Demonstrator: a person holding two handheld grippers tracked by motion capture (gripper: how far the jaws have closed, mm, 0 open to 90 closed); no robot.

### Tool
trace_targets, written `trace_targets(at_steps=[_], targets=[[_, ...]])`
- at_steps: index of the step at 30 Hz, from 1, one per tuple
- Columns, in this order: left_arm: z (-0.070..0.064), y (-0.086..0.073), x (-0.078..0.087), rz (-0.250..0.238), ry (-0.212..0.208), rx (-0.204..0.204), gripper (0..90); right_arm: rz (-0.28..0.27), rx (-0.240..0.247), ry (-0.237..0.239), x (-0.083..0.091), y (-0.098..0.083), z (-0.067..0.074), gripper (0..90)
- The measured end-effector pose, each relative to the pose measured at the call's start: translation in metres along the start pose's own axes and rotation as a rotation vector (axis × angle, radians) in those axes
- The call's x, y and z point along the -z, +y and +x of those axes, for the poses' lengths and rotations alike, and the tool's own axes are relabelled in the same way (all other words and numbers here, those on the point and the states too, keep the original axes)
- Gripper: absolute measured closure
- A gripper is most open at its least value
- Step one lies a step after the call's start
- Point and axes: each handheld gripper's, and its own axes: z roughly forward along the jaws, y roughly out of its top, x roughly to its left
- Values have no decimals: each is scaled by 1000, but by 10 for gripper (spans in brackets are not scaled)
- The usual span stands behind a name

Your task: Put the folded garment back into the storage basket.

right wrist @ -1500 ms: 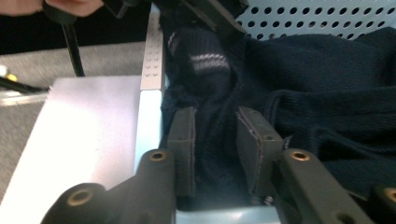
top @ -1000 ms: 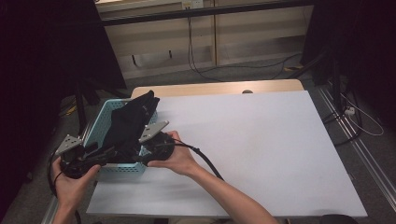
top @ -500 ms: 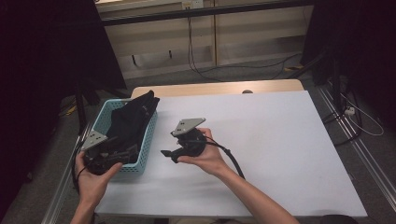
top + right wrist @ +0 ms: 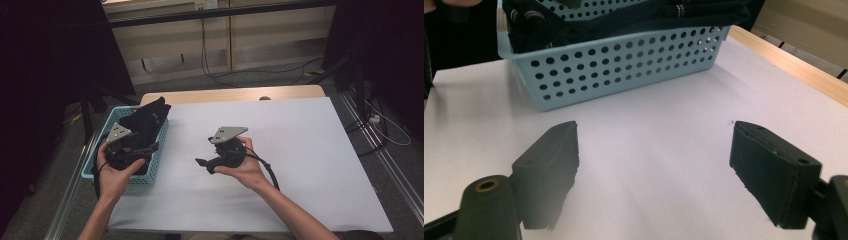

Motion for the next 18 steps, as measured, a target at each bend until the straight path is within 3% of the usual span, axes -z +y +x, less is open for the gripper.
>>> trace_targets(at_steps=[4, 7, 14, 17, 18], targets=[[5, 9, -15, 17, 17, -7, 183, 8, 14, -37, 12, -8, -2, 197], [8, 15, -27, 32, 30, -27, 200, 16, 0, -44, 21, -15, -5, 196], [30, 26, -57, 52, 67, 20, 279, 38, -8, -59, 35, -32, -7, 199], [36, 30, -68, 71, 93, 6, 346, 42, -13, -56, 38, -40, -6, 199], [39, 31, -71, 82, 84, 7, 346, 46, -12, -53, 38, -42, -5, 199]])
